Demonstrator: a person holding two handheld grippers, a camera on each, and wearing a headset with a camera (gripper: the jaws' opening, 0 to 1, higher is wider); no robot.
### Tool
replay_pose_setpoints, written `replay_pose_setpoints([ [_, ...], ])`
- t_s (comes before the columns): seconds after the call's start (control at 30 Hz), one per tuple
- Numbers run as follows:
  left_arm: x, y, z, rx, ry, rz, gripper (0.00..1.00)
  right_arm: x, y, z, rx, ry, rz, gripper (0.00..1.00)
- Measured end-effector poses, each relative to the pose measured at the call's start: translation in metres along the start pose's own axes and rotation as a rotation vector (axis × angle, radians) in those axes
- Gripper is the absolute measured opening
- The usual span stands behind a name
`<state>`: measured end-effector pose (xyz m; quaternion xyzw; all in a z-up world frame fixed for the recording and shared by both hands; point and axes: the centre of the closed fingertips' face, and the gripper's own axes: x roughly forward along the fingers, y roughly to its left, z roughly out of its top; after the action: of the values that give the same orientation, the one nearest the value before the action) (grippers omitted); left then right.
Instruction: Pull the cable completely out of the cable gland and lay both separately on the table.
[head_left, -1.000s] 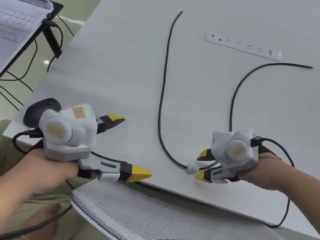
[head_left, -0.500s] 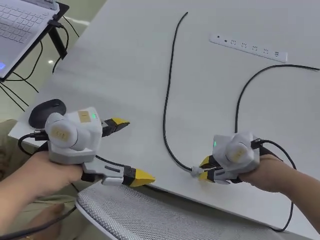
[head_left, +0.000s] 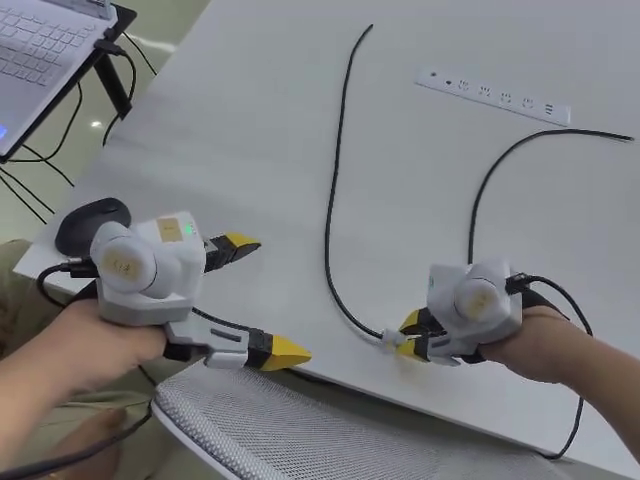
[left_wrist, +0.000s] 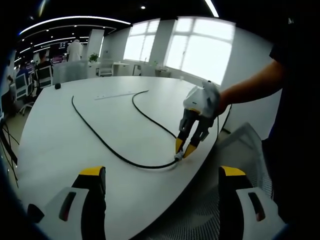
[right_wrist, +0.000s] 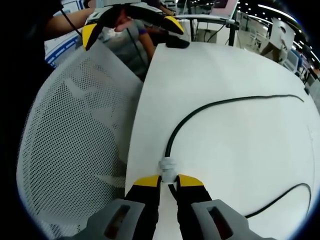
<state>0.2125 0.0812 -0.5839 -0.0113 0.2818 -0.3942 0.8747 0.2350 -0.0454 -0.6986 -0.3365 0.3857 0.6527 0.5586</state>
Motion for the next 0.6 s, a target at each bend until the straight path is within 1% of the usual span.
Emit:
replay_pose_setpoints([
  [0.07, 0.0, -0.001, 0.002, 0.001, -0.004, -0.005, 0.94, -0.004, 0.0, 0.002, 0.005, 0.0, -0.002, 0.06],
  [0.2, 0.001, -0.002, 0.006, 0.009, -0.008, -0.014, 0.93, -0.019, 0.0, 0.013, 0.021, -0.006, -0.015, 0.06],
  [0.33, 0.004, -0.005, 0.012, 0.021, -0.011, -0.035, 0.93, -0.034, 0.0, 0.023, 0.021, -0.021, -0.031, 0.06],
  [0.5, 0.011, -0.01, 0.025, 0.042, -0.022, -0.066, 0.93, -0.054, -0.002, 0.036, 0.014, -0.035, -0.059, 0.06],
  [0.6, 0.014, -0.012, 0.033, 0.052, -0.029, -0.083, 0.93, -0.063, -0.004, 0.041, 0.017, -0.046, -0.076, 0.06],
])
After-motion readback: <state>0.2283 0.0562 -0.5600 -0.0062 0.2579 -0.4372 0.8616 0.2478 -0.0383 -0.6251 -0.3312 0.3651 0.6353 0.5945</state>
